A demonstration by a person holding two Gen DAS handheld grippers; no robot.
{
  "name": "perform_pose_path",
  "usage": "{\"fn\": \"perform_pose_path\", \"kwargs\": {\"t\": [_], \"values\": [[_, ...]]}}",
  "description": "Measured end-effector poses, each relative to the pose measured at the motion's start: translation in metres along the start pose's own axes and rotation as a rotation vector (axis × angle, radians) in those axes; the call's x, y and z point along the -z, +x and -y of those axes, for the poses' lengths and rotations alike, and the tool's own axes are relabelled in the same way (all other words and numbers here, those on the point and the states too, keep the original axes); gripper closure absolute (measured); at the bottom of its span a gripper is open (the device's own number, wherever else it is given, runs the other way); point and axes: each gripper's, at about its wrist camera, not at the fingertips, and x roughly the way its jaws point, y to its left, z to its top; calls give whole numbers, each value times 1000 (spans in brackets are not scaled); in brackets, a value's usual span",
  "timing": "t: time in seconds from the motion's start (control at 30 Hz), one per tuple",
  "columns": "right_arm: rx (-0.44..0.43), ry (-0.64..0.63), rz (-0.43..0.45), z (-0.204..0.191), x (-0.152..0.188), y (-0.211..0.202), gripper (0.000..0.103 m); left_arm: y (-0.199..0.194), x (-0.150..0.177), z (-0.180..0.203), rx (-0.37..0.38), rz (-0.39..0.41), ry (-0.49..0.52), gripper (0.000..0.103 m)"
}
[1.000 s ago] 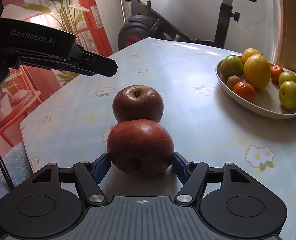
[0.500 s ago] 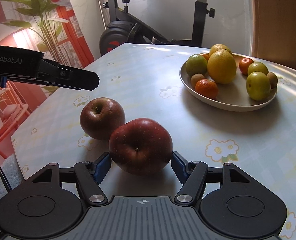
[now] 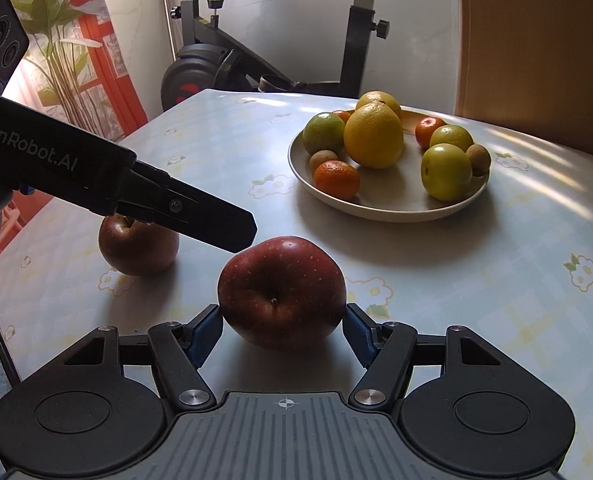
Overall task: Organize fruits
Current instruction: 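Close the left gripper on the larger red apple while the right gripper closes on it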
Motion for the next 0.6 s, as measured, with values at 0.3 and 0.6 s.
{"fn": "perform_pose_path", "kwargs": {"t": [0.3,0.6], "values": [[-14,-4,6,2,1,-1,41,13,4,-2,37,-26,-51,60],[-9,18,49,14,3,-12,41,17,-1,-12,22,-15,-88,59]]}}
